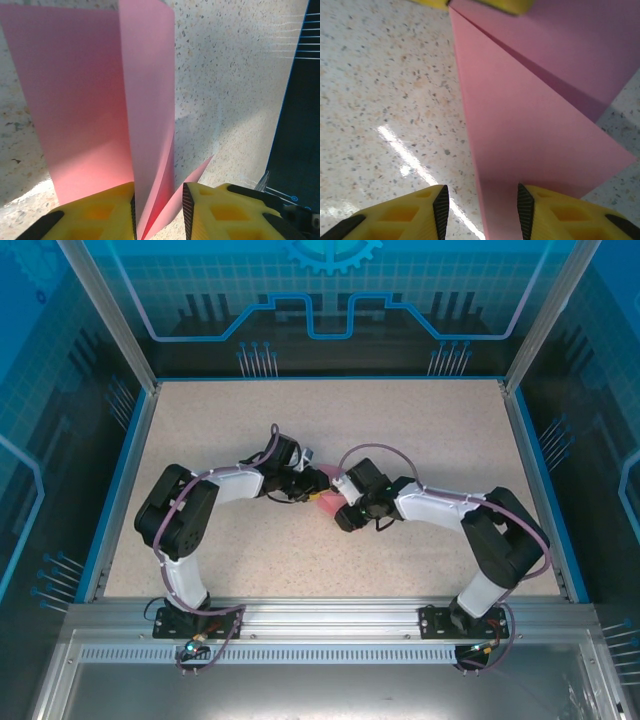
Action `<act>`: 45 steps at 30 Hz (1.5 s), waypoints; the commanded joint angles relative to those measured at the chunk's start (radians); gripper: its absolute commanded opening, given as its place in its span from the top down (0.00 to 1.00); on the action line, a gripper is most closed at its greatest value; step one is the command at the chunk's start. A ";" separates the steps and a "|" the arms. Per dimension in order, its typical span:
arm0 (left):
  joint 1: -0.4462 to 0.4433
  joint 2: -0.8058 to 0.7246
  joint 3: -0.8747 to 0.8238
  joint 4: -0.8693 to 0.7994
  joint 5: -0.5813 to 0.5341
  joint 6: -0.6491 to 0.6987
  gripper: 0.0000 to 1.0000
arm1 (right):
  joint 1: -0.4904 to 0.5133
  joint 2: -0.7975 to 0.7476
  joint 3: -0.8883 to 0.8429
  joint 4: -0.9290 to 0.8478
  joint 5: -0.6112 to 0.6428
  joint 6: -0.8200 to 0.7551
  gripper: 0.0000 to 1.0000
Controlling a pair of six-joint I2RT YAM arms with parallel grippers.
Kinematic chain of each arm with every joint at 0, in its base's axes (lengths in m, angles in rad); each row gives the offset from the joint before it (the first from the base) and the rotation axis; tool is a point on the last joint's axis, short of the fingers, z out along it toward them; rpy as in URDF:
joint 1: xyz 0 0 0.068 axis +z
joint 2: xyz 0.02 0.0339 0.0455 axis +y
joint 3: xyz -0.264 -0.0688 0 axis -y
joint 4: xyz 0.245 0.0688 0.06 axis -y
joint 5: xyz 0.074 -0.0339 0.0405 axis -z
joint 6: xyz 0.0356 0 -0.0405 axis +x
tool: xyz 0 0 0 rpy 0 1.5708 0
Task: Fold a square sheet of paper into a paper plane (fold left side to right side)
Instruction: Fourth fold the wing at the center of the table.
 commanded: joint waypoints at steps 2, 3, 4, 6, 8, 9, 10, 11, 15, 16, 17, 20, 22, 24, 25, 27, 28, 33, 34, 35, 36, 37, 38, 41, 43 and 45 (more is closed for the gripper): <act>-0.006 -0.021 0.036 -0.023 0.038 -0.020 0.70 | 0.018 0.039 0.048 0.009 0.039 -0.013 0.56; -0.007 -0.021 0.039 -0.024 0.038 -0.023 0.70 | 0.019 0.045 0.051 0.008 0.046 -0.012 0.56; -0.007 -0.021 0.040 -0.025 0.039 -0.023 0.70 | 0.021 0.051 0.053 0.008 0.049 -0.014 0.57; -0.008 -0.020 0.046 -0.031 0.039 -0.026 0.70 | 0.022 0.061 0.058 0.006 0.060 -0.014 0.56; -0.007 -0.017 0.051 -0.035 0.039 -0.027 0.70 | 0.023 0.068 0.062 0.004 0.069 -0.015 0.56; -0.007 -0.017 0.053 -0.037 0.038 -0.028 0.70 | 0.023 0.072 0.064 0.004 0.070 -0.017 0.56; -0.007 -0.018 0.054 -0.038 0.038 -0.031 0.70 | 0.024 0.077 0.065 0.003 0.072 -0.016 0.56; -0.007 -0.017 0.055 -0.041 0.038 -0.031 0.70 | 0.026 0.080 0.067 0.003 0.077 -0.015 0.56; -0.007 -0.015 0.059 -0.043 0.036 -0.036 0.70 | 0.031 0.088 0.070 -0.001 0.082 -0.017 0.58; -0.006 -0.015 0.060 -0.045 0.035 -0.036 0.70 | 0.032 0.087 0.068 -0.002 0.082 -0.017 0.59; -0.007 -0.015 0.062 -0.047 0.035 -0.035 0.70 | 0.032 0.089 0.069 -0.004 0.084 -0.015 0.60; -0.006 -0.013 0.063 -0.049 0.034 -0.034 0.69 | 0.031 0.089 0.063 -0.005 0.080 -0.016 0.64; -0.006 -0.010 0.063 -0.050 0.033 -0.034 0.69 | 0.032 0.089 0.059 -0.006 0.077 -0.016 0.66; -0.006 -0.012 0.064 -0.053 0.031 -0.034 0.68 | 0.032 0.089 0.056 -0.006 0.075 -0.016 0.70; -0.006 -0.013 0.063 -0.054 0.031 -0.032 0.67 | 0.032 0.089 0.054 -0.006 0.073 -0.015 0.72; -0.006 -0.016 0.064 -0.058 0.028 -0.030 0.64 | 0.032 0.092 0.052 -0.008 0.071 -0.014 0.75; -0.005 -0.017 0.063 -0.061 0.026 -0.027 0.63 | 0.033 0.092 0.051 -0.008 0.065 -0.014 0.76; 0.001 -0.051 0.052 -0.079 0.010 -0.010 0.56 | 0.030 0.101 0.042 -0.002 0.040 -0.003 0.82; 0.006 -0.062 0.047 -0.082 0.008 -0.007 0.53 | 0.028 0.103 0.040 0.001 0.034 0.001 0.84; 0.011 -0.074 0.039 -0.084 0.002 -0.005 0.51 | 0.023 0.104 0.036 0.003 0.023 0.008 0.86; 0.015 -0.091 0.032 -0.087 -0.002 -0.001 0.49 | 0.019 0.103 0.032 0.009 0.008 0.015 0.87; 0.020 -0.106 0.026 -0.092 -0.008 0.003 0.48 | 0.013 0.102 0.028 0.016 -0.004 0.019 0.88; 0.026 -0.121 0.016 -0.101 -0.015 0.007 0.46 | 0.007 0.101 0.023 0.024 -0.022 0.026 0.89; 0.046 -0.168 -0.013 -0.122 -0.037 0.020 0.42 | -0.013 0.096 0.014 0.040 -0.081 0.040 0.91; 0.055 -0.187 -0.036 -0.129 -0.043 0.023 0.41 | -0.030 0.093 0.008 0.050 -0.126 0.047 0.92; 0.056 -0.196 -0.057 -0.126 -0.047 0.017 0.42 | -0.053 0.090 -0.002 0.066 -0.177 0.060 0.93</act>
